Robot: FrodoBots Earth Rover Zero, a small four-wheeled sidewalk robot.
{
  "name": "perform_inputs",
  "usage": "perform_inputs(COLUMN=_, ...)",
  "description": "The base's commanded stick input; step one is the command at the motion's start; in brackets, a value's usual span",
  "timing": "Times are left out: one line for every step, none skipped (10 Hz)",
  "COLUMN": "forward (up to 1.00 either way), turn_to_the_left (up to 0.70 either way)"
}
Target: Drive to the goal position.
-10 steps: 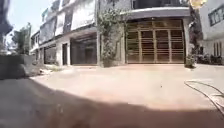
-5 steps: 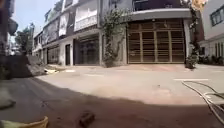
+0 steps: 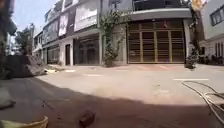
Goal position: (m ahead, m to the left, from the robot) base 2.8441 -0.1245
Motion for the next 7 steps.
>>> perform_inputs(forward=0.00, turn_to_the_left=0.85)
perform_inputs(forward=0.00, turn_to_the_left=0.61)
perform_inputs(forward=0.00, turn_to_the_left=0.00)
perform_inputs(forward=0.00, turn_to_the_left=0.00)
perform_inputs(forward=0.00, turn_to_the_left=0.00)
perform_inputs(forward=0.00, turn_to_the_left=0.00)
perform_inputs(forward=0.00, turn_to_the_left=0.00)
